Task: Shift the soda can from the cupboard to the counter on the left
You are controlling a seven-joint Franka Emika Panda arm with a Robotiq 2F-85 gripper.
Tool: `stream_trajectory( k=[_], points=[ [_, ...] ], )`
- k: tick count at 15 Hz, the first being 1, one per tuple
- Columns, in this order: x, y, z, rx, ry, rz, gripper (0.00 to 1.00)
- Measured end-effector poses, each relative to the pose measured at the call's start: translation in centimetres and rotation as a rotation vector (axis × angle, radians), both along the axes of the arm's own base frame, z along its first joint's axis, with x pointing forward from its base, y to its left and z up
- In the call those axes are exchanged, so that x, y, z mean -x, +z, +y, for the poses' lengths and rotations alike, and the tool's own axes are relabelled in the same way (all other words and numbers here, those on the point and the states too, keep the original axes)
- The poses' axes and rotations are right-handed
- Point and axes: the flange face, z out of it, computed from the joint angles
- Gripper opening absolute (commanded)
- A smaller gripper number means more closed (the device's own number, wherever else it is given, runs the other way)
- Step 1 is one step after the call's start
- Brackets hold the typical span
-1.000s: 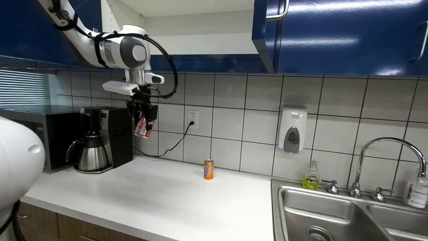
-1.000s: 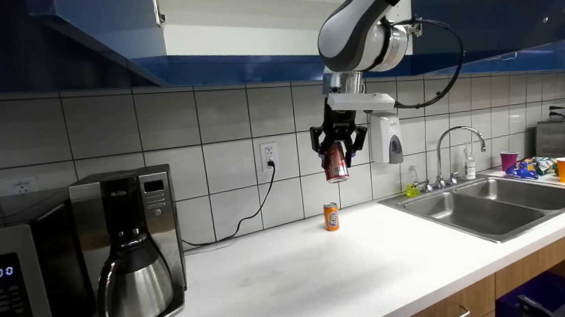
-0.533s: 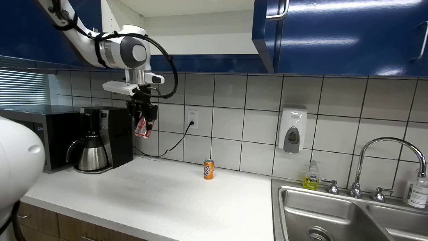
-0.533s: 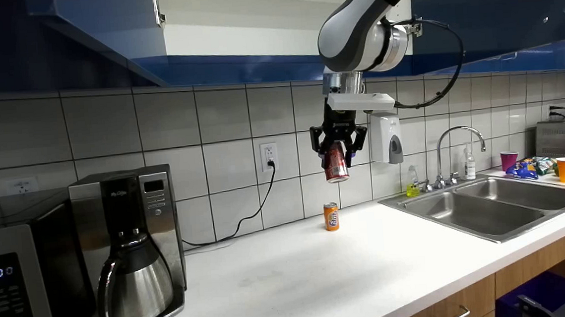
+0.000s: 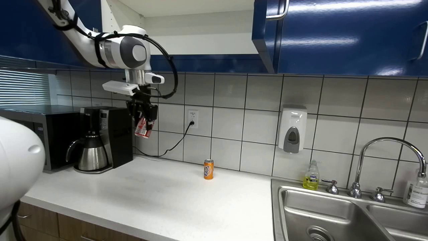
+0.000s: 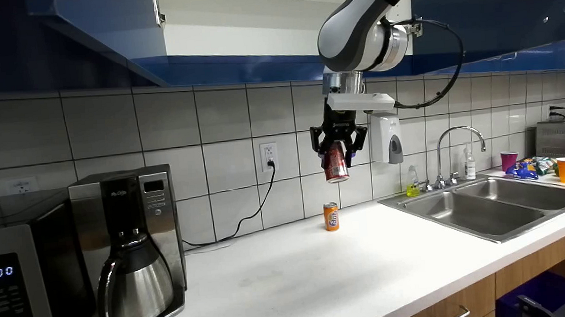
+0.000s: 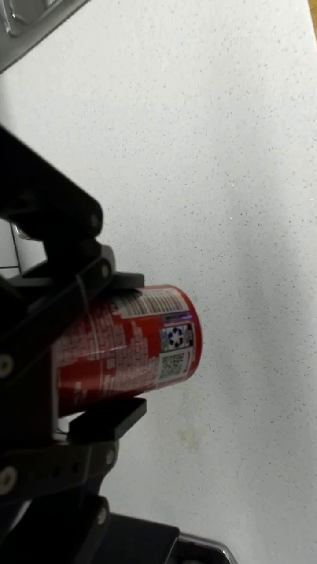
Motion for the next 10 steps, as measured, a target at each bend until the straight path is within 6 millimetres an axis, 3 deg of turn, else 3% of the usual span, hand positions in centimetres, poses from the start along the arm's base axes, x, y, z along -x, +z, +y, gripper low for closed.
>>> stream_trajectory(
  k=[1,10],
  points=[
    [0.0,0.0,0.0,0.0,0.0,0.0,0.38],
    [-0.7,-2.1,0.1,0.001,0.001,0.015,0.38]
  ],
)
